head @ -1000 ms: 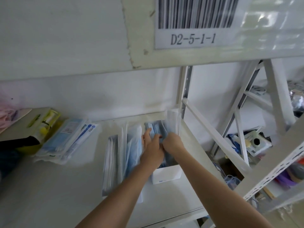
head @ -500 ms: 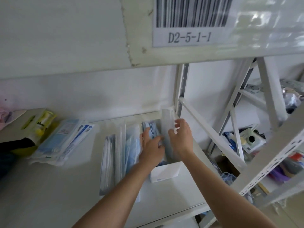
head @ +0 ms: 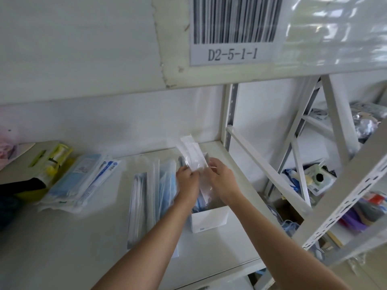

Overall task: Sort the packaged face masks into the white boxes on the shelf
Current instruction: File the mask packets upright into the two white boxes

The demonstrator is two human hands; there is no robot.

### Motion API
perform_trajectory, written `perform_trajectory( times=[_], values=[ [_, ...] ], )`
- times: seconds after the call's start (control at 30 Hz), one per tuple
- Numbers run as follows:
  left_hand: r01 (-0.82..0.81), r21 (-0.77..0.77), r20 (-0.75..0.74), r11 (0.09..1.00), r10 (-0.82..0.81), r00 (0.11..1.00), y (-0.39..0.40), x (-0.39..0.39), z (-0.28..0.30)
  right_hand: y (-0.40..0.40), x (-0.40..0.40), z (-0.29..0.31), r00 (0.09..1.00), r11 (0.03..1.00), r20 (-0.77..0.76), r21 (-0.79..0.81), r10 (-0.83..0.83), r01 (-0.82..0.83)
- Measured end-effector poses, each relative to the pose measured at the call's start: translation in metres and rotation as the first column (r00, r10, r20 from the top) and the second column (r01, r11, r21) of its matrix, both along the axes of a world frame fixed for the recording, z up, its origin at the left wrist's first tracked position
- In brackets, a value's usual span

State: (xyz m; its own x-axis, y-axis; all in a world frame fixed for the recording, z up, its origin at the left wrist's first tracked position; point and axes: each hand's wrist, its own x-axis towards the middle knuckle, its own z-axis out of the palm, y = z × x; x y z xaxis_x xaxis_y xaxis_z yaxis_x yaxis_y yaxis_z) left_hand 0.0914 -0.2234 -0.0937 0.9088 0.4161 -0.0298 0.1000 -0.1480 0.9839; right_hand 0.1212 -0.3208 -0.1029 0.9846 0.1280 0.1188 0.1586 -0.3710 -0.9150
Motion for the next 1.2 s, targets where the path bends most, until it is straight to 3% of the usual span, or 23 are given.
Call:
perform_trajectory(
  times=[0.1,0.2,0.27,0.33,0.4,0.47,0.53,0.63,0.73,0.83,0.97,1.1,1.2],
  values=[
    [-0.018,-0.012,0.065,1.0,0.019,0.998,-0.002,0.0,0.004,0.002,-0.004,0.006,0.998,0.993,-0.058,0.116,0.031,-0.024],
    [0.035,0.137,0.113,0.99,-0.051,0.992,-0.003,-0.006,0.006,0.008,-0.007,0.017,0.992,0.966,-0.089,0.251,0.088,-0.064],
    [0.23,0.048,0.077,0.972,-0.233,0.969,-0.005,-0.013,0.012,0.011,-0.005,0.028,0.994,0.944,-0.084,0.33,0.063,-0.031],
    [0.334,-0.082,0.076,0.939,-0.329,0.941,-0.008,-0.017,0.023,0.009,-0.003,0.042,0.989,0.902,-0.131,0.415,-0.066,0.115],
    [0.257,-0.134,0.102,0.957,-0.245,0.964,-0.011,-0.018,0.028,0.0,-0.002,0.05,0.964,0.85,-0.187,0.46,-0.189,0.256],
    [0.138,-0.134,0.165,0.981,-0.115,0.98,-0.012,-0.022,0.033,-0.009,-0.006,0.056,0.949,0.805,-0.251,0.513,-0.19,0.297],
    [0.075,-0.075,0.203,0.994,-0.058,0.977,-0.007,-0.023,0.036,-0.017,-0.014,0.06,0.94,0.785,-0.325,0.553,-0.107,0.281],
    [0.042,-0.022,0.14,0.999,-0.039,0.989,0.0,-0.023,0.045,-0.024,-0.027,0.065,0.938,0.759,-0.33,0.637,0.109,0.136],
    [-0.03,0.082,0.183,0.996,0.015,0.983,0.008,-0.029,0.053,-0.022,-0.039,0.068,0.928,0.769,-0.32,0.636,0.189,0.062],
    [-0.062,0.052,0.203,0.997,0.05,0.978,0.021,-0.039,0.056,-0.012,-0.05,0.071,0.947,0.762,-0.266,0.647,0.181,0.036],
    [0.014,-0.006,0.207,1.0,-0.012,0.978,0.044,-0.055,0.067,0.003,-0.062,0.082,0.946,0.747,-0.253,0.664,0.204,0.016],
    [0.112,0.205,0.182,0.972,-0.151,0.972,0.068,-0.061,0.084,0.036,-0.071,0.093,0.96,0.806,-0.258,0.588,0.108,0.067],
    [0.104,0.111,0.119,0.988,-0.117,0.986,0.093,-0.065,0.081,0.065,-0.079,0.095,0.961,0.819,-0.267,0.565,0.07,0.098]
  ],
)
